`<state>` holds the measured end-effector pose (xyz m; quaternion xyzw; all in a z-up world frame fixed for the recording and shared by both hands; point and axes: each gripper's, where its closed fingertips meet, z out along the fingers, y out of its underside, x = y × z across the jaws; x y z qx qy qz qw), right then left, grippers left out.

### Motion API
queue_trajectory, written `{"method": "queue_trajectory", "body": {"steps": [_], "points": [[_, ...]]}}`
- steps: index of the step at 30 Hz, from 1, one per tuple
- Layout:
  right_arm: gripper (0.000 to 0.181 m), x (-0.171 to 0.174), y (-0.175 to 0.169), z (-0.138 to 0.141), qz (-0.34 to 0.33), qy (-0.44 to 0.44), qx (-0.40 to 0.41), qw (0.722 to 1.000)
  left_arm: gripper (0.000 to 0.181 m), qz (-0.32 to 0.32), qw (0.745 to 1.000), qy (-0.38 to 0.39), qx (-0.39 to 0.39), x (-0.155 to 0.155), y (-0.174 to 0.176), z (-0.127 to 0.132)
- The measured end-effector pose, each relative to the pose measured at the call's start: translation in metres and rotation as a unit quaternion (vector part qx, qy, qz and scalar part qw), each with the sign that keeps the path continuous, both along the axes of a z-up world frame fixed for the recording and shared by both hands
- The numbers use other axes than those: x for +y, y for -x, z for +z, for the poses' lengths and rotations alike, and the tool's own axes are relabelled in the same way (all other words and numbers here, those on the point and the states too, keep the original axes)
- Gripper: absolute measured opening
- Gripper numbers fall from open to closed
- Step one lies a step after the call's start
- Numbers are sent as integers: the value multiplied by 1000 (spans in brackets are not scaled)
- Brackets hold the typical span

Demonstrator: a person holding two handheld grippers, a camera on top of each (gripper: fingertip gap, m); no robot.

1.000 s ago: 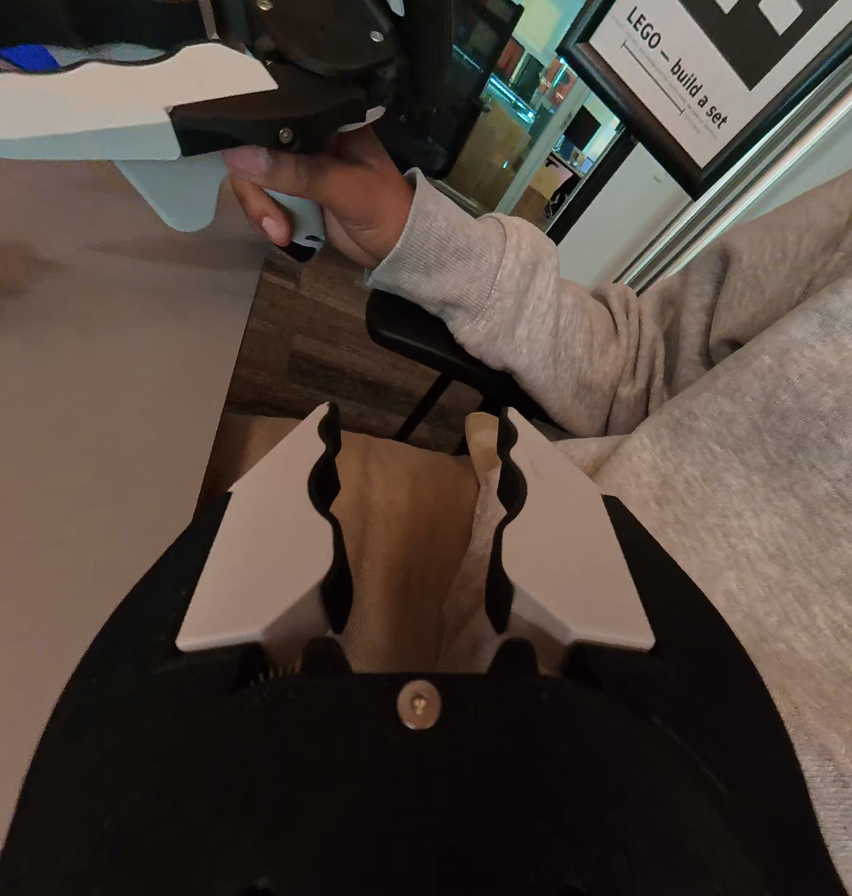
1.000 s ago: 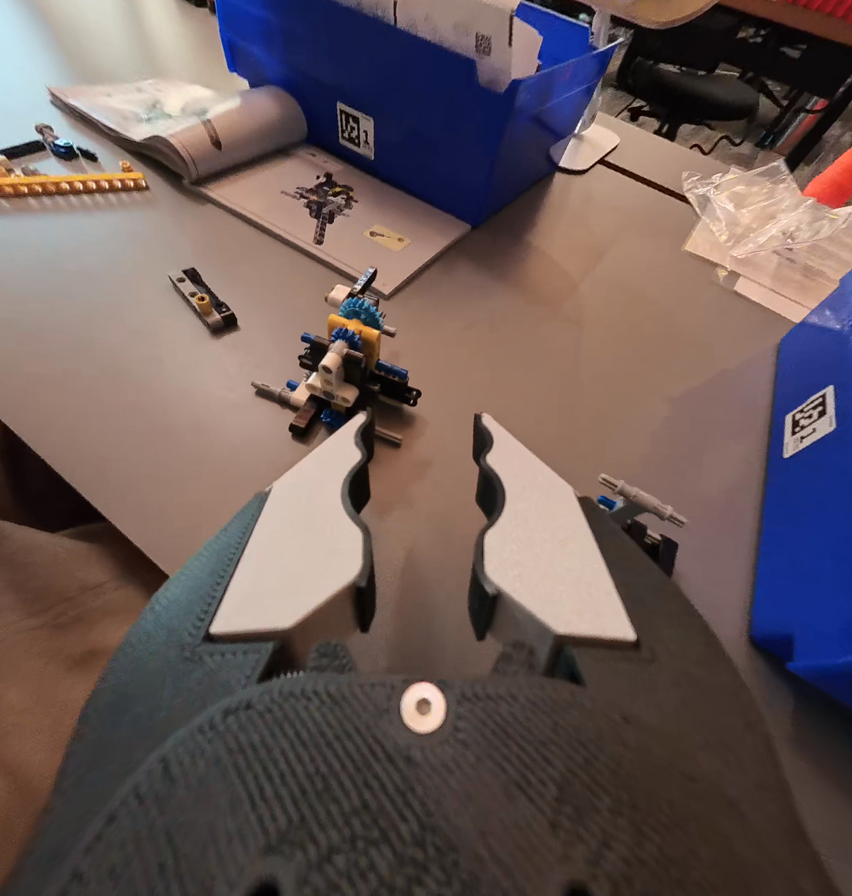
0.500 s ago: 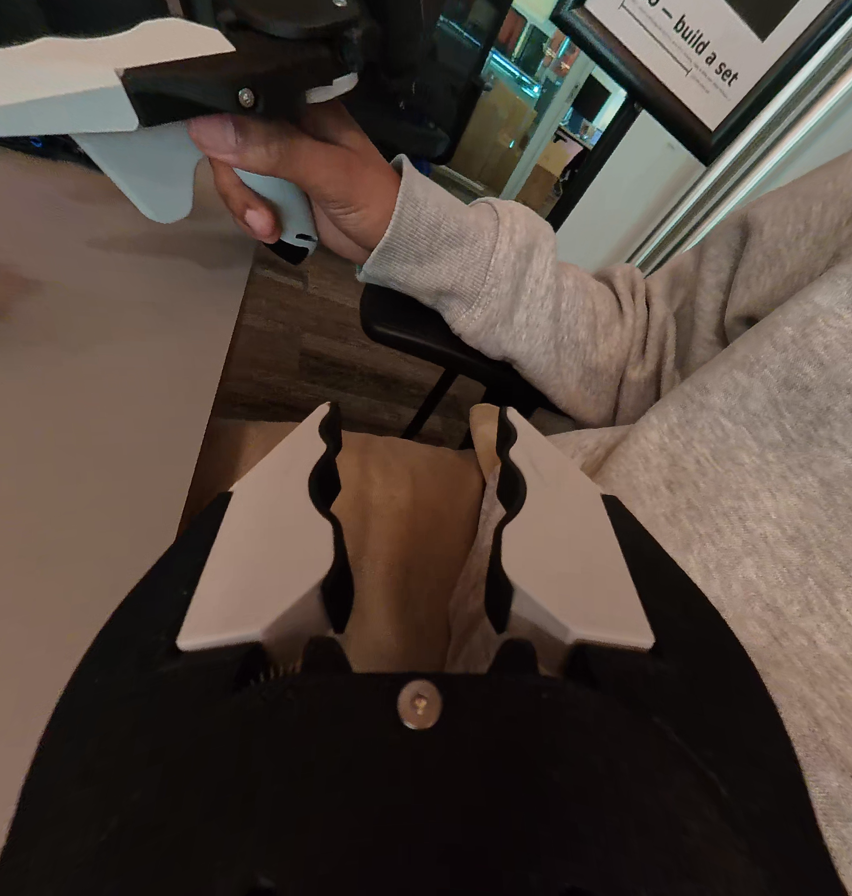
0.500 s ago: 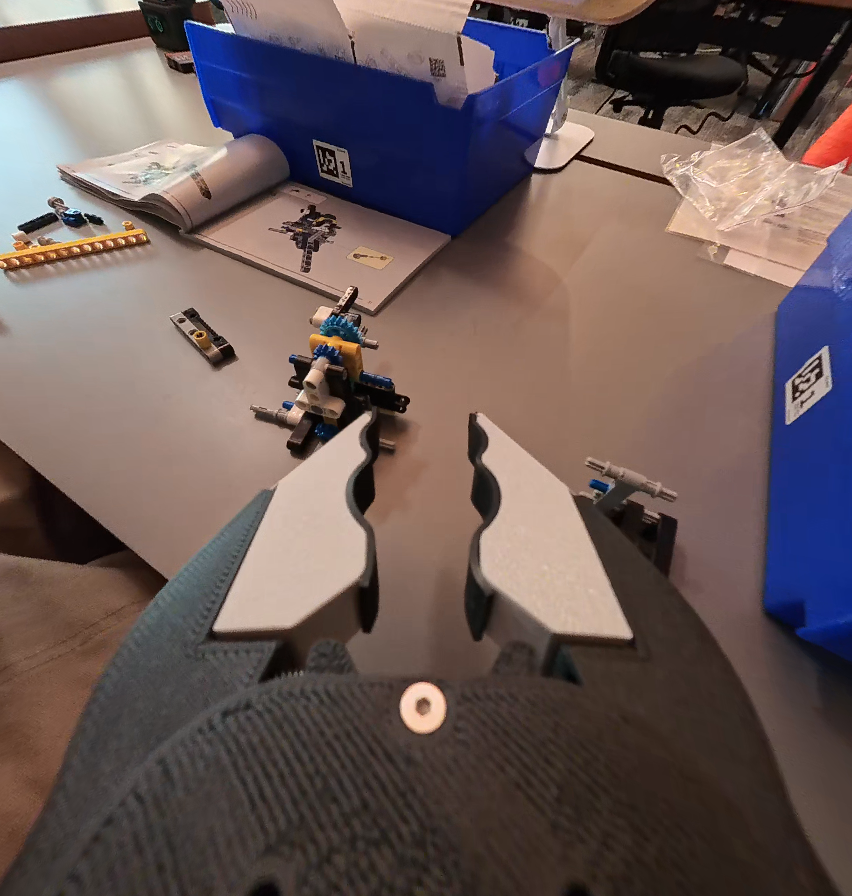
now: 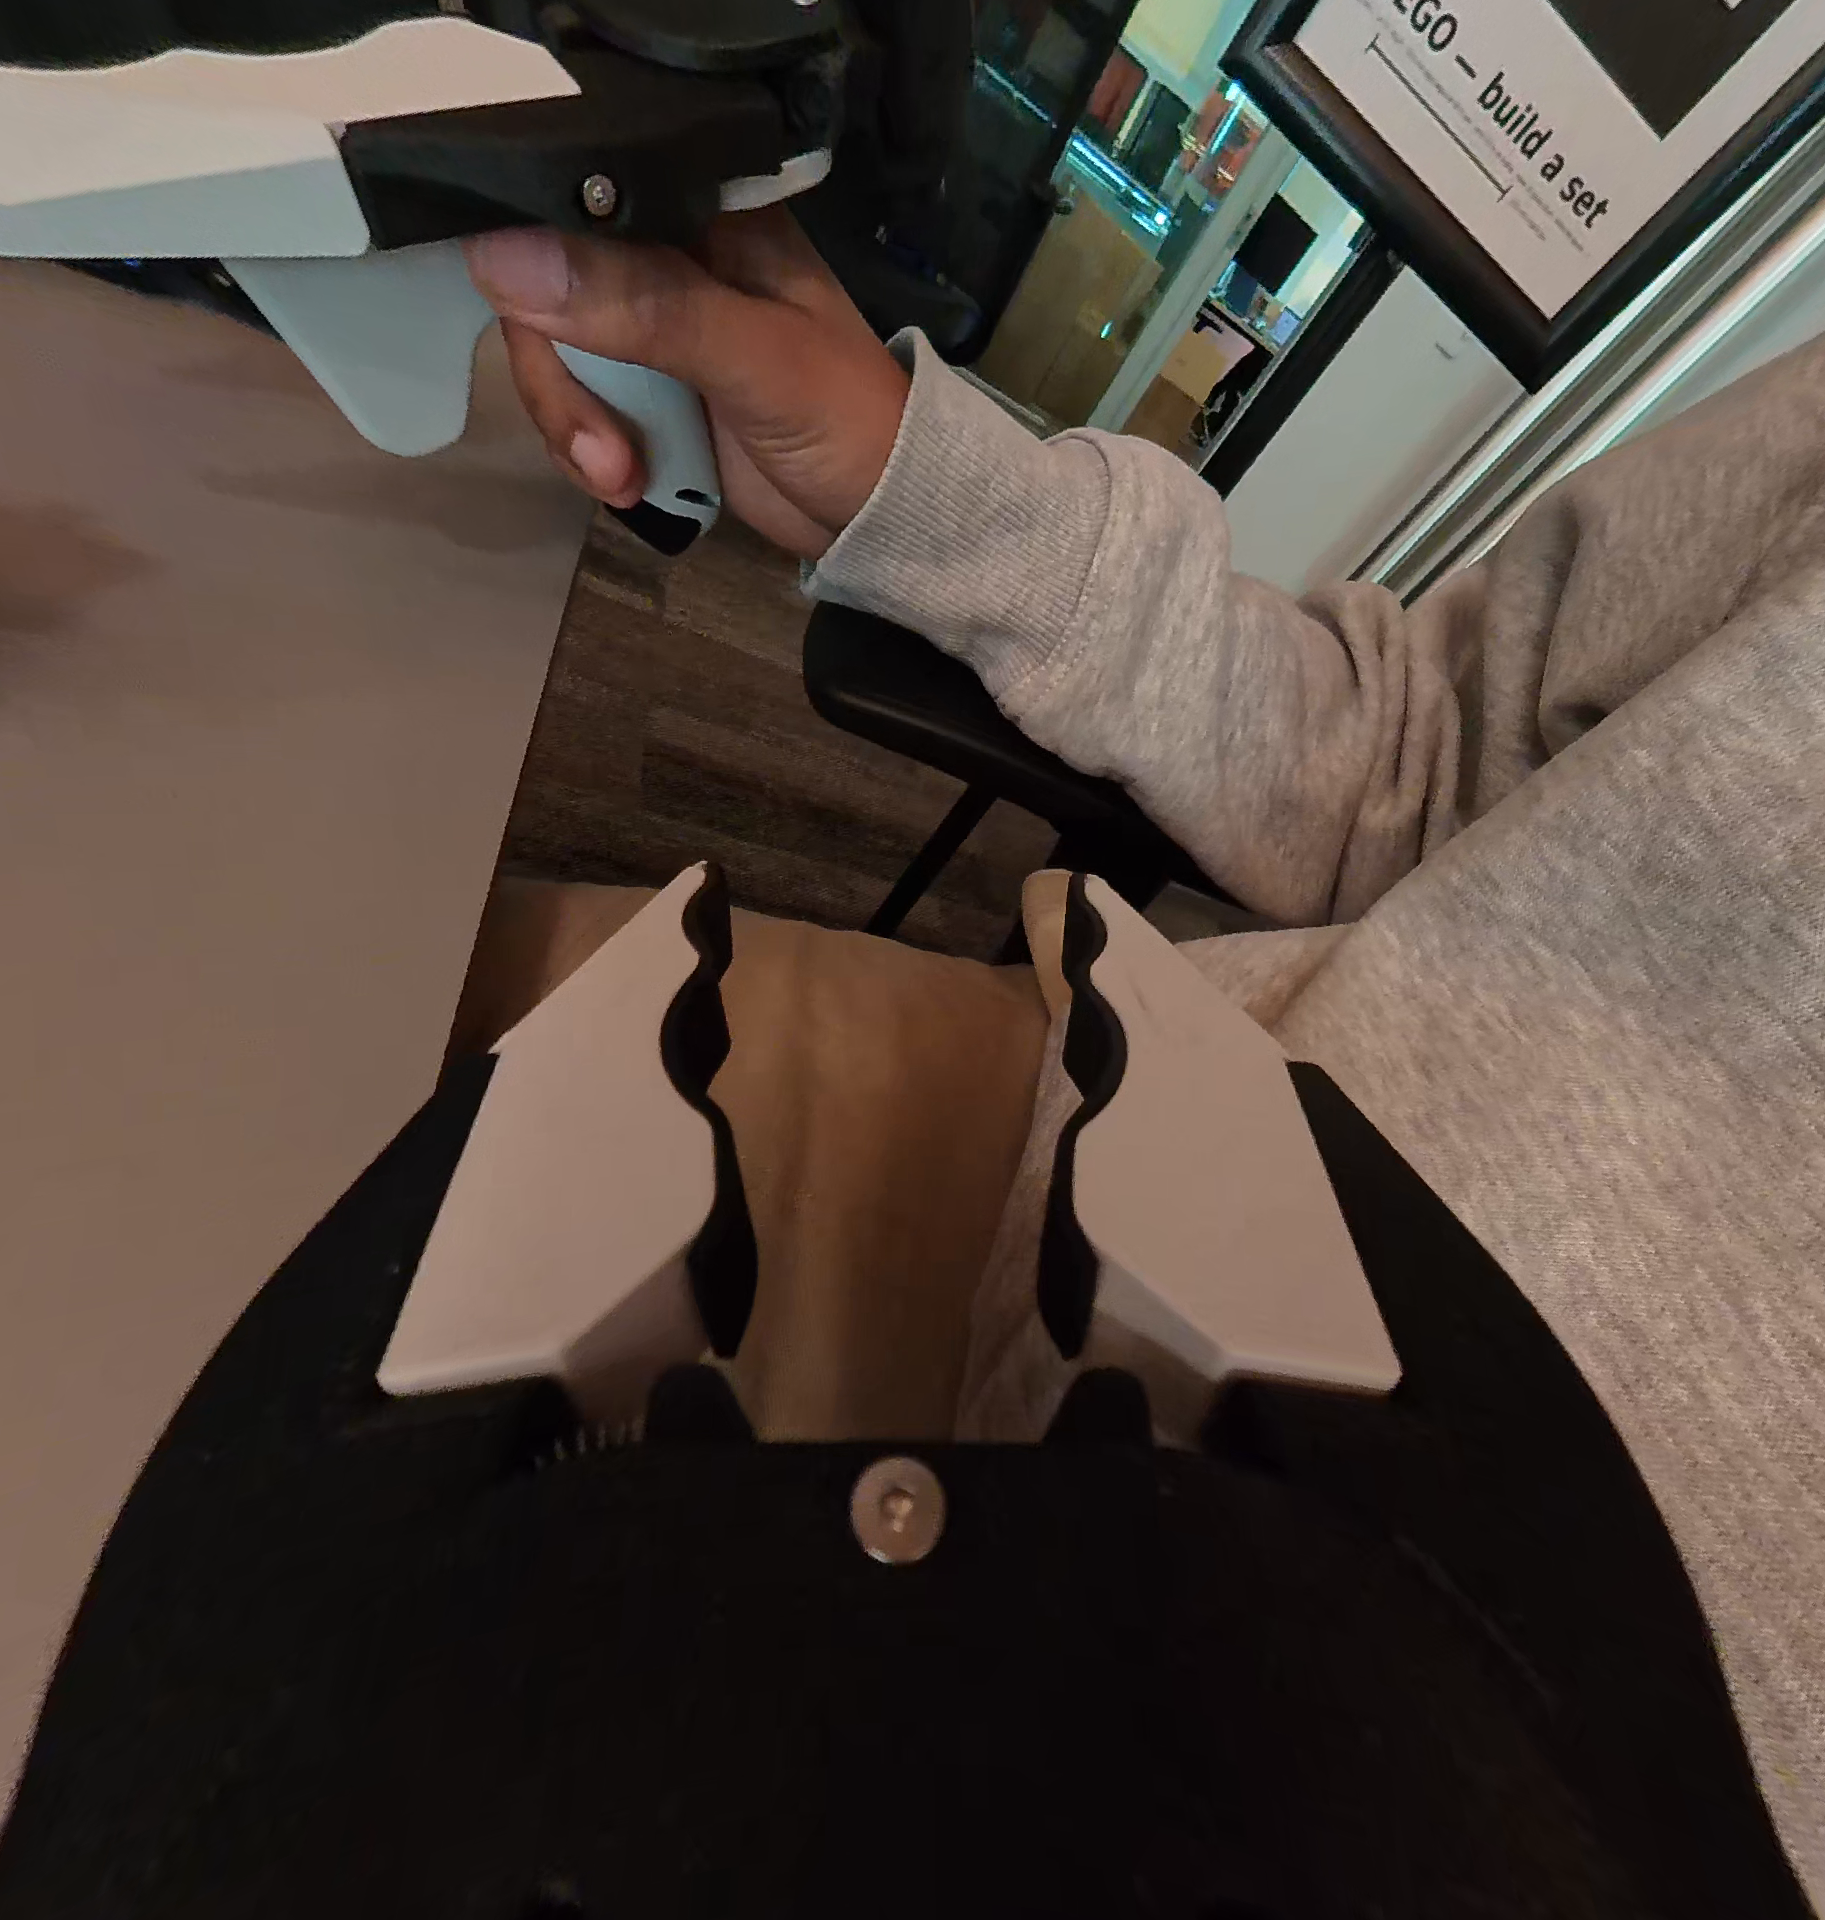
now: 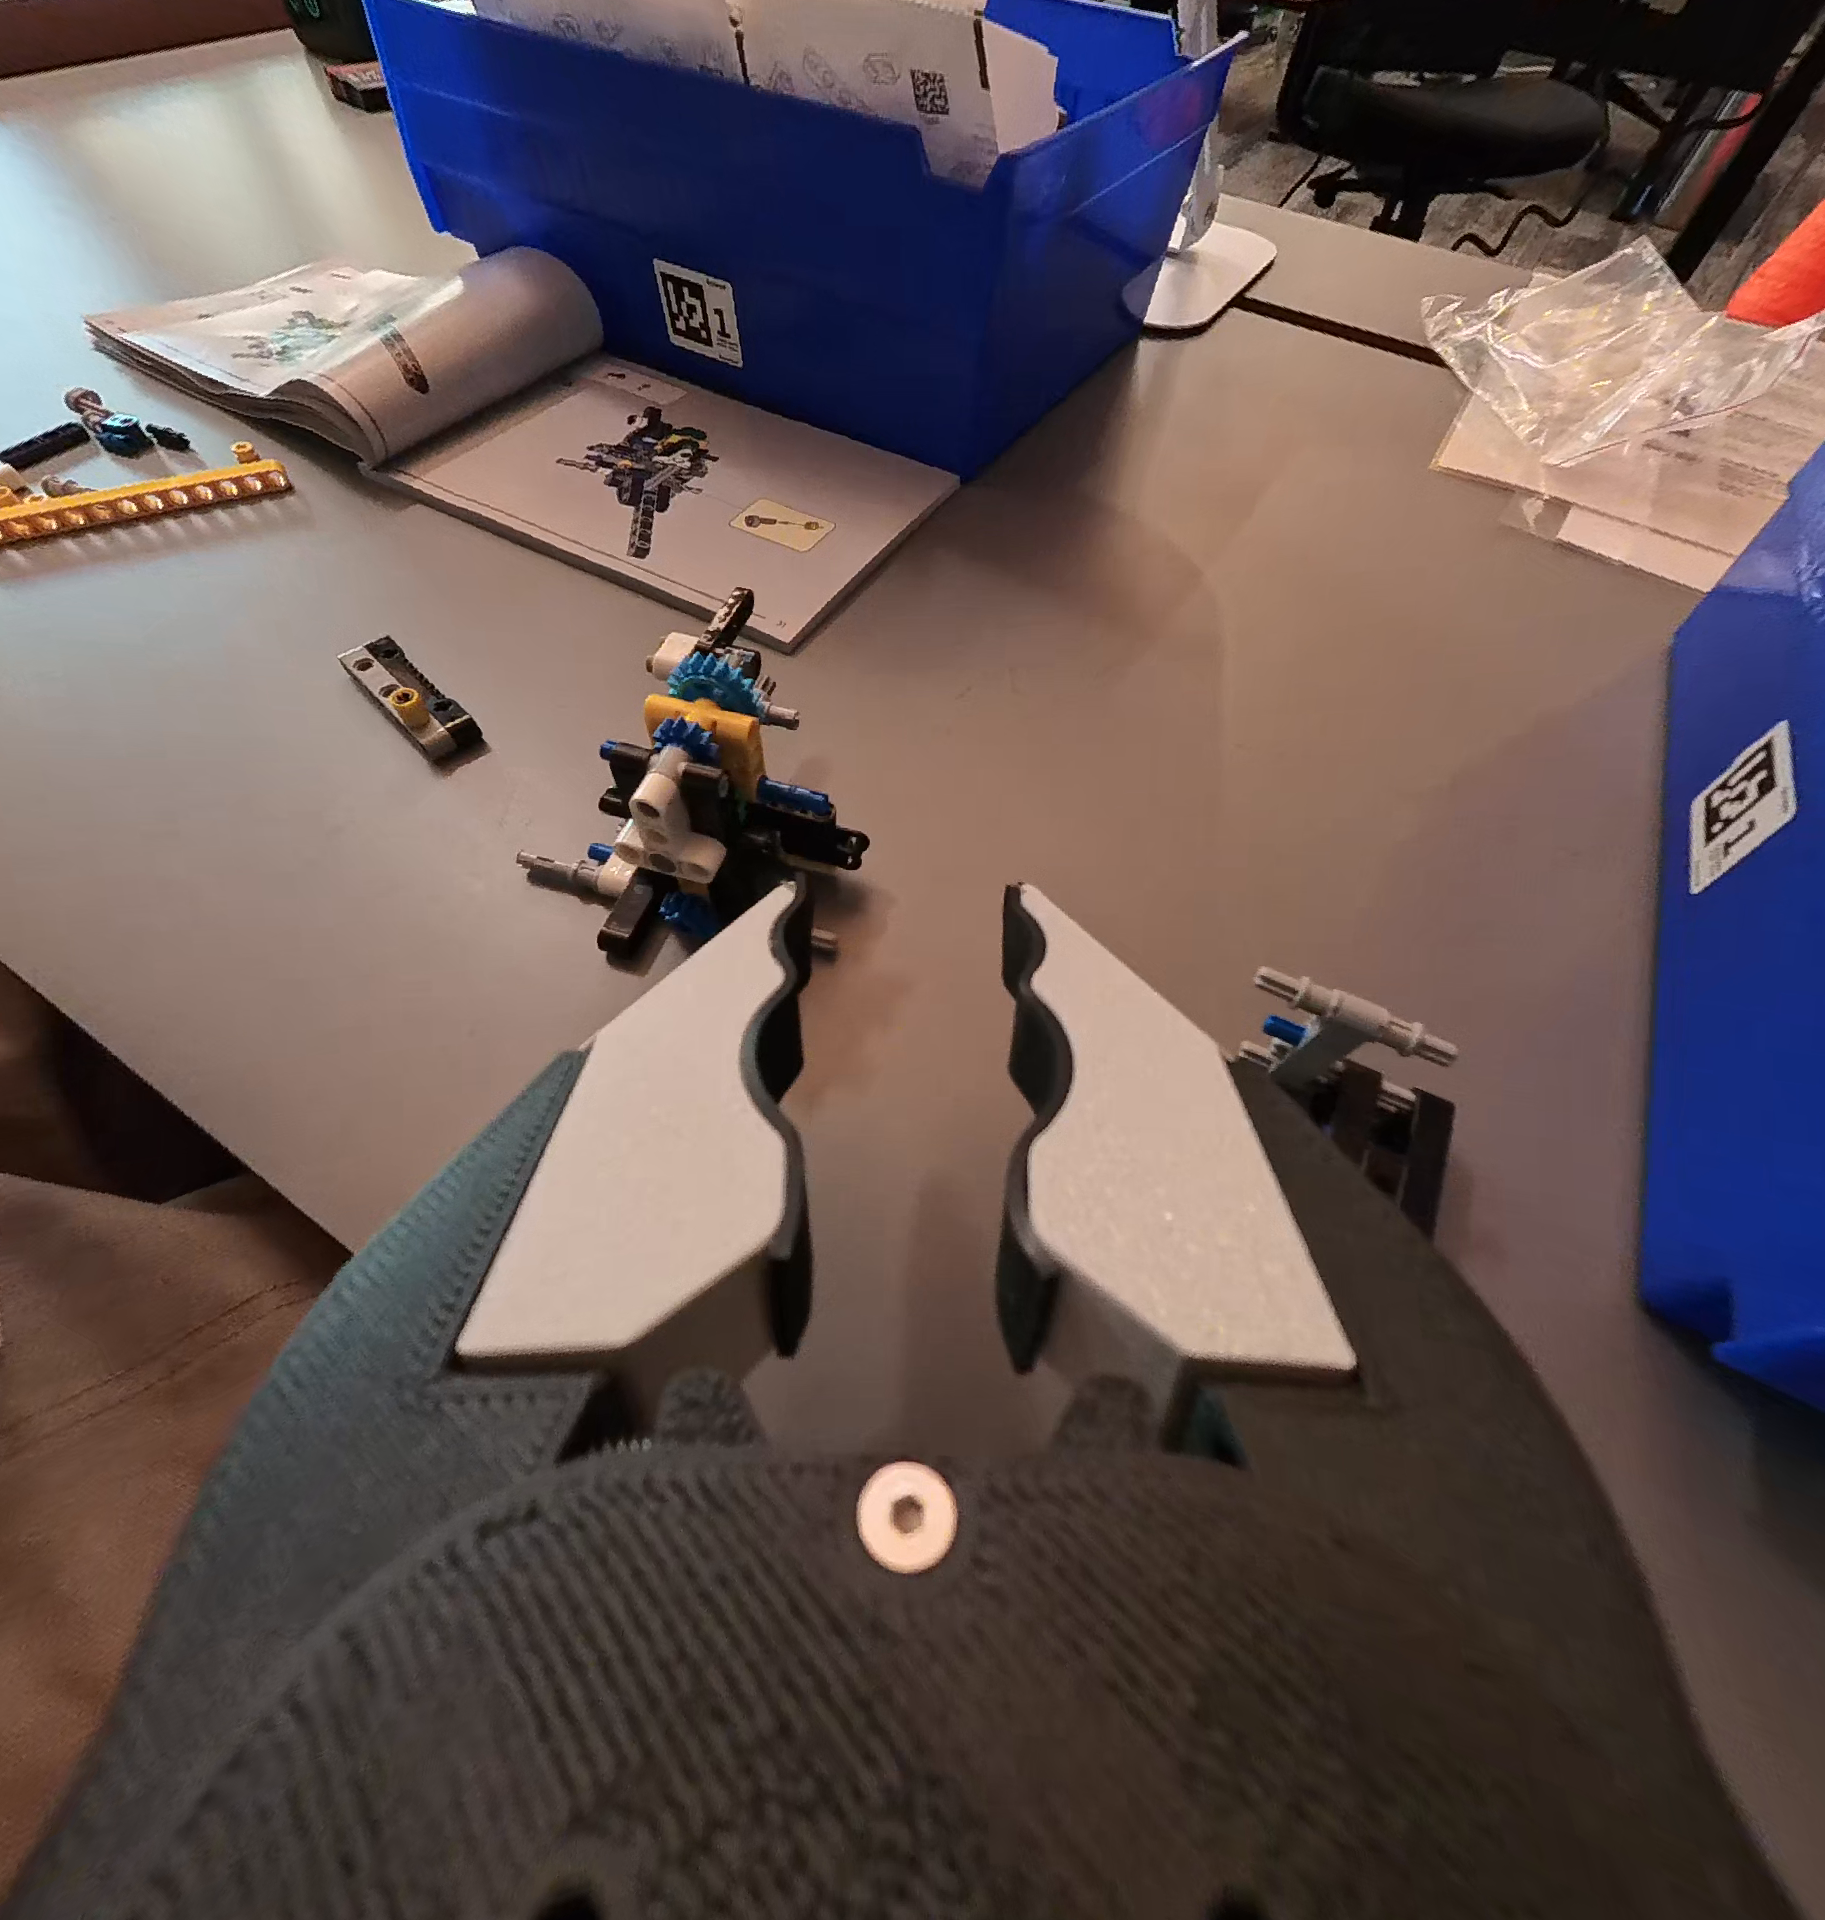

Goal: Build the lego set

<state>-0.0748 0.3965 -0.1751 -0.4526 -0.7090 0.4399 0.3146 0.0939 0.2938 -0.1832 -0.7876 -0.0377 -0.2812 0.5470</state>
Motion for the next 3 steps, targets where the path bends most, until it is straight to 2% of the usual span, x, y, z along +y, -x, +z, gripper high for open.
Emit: {"method": "queue_trajectory", "body": {"steps": [1, 3], "points": [[36, 0, 0, 0, 0, 0, 0, 1000, 62, 0, 1000, 0, -1, 0, 0, 0], [36, 1, 0, -1, -1, 1, -1, 1000, 62, 1, 1000, 0, -2, 1, 0, 0]]}}
